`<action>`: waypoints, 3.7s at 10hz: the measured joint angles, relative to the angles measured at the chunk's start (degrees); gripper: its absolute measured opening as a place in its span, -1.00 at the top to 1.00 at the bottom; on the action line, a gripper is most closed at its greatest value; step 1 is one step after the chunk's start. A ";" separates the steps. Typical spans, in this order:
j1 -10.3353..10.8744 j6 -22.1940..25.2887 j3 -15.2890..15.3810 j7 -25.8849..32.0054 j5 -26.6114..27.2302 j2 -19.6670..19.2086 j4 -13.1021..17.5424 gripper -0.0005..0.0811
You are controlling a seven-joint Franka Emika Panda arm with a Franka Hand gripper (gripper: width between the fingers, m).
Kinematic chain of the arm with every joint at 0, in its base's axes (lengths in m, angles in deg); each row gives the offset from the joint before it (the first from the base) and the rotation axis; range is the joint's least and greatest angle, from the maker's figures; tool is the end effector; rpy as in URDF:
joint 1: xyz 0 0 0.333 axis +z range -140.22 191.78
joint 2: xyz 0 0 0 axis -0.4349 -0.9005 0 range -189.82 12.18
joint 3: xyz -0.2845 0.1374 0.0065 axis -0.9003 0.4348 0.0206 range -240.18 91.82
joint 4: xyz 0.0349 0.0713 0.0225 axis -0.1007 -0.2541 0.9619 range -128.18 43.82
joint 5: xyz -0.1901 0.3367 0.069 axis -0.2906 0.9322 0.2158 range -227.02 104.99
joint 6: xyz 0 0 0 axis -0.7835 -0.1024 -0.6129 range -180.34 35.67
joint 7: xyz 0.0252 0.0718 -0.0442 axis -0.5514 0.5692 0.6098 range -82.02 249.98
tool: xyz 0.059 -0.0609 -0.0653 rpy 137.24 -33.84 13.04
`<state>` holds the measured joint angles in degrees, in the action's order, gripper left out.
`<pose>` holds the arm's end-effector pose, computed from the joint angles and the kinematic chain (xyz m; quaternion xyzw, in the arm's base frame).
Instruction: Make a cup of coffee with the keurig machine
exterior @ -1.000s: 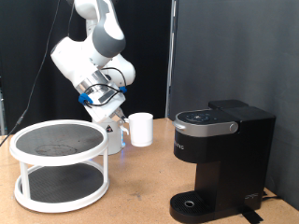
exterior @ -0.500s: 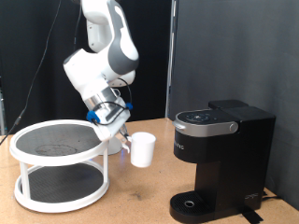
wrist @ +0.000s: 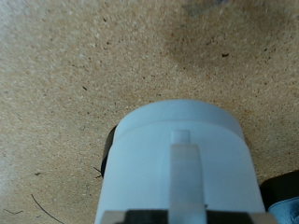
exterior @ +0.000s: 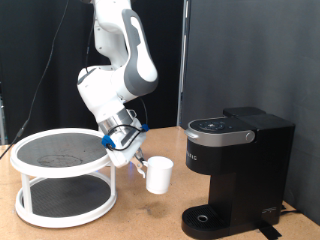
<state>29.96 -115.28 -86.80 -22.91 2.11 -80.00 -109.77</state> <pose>0.3755 -0.0726 0.2587 -0.0736 0.9571 0.2126 0.1824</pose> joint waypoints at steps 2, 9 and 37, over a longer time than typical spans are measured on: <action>1.37 -1.28 1.49 2.07 4.79 -2.29 1.47 0.99; 4.66 -6.87 7.97 5.53 17.32 -11.36 8.77 0.99; 1.99 -0.61 9.49 10.04 14.70 -14.75 8.80 -0.77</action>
<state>31.94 -115.89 -77.31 -12.86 16.82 -94.74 -100.96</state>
